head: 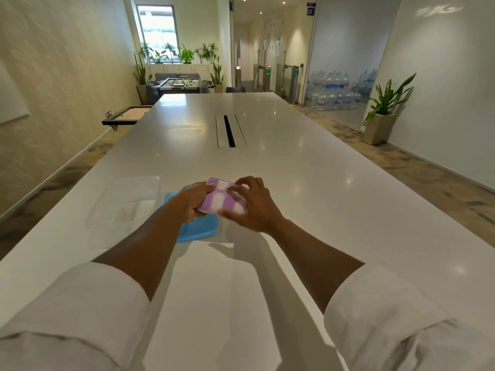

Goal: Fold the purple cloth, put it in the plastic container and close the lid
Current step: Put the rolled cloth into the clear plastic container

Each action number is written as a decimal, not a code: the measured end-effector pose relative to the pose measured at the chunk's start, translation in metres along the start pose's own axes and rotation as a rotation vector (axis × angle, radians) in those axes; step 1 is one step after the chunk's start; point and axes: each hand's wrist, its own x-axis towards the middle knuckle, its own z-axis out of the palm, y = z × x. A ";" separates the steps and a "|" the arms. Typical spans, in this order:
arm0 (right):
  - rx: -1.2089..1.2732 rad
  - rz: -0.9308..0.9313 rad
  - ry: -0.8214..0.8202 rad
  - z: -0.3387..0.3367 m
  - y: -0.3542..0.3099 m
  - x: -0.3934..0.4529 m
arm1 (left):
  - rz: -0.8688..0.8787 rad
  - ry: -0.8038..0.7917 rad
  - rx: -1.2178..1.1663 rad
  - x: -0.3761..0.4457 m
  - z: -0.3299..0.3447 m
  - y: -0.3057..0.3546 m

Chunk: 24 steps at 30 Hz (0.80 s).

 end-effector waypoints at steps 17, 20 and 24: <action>0.597 0.404 -0.232 0.022 -0.077 0.105 | 0.262 0.097 0.129 -0.006 -0.126 0.042; 0.616 0.362 -0.223 0.029 -0.098 0.122 | 0.282 0.129 0.148 -0.006 -0.156 0.048; 0.590 0.309 -0.253 0.046 -0.120 0.142 | 0.296 0.179 0.227 -0.002 -0.193 0.048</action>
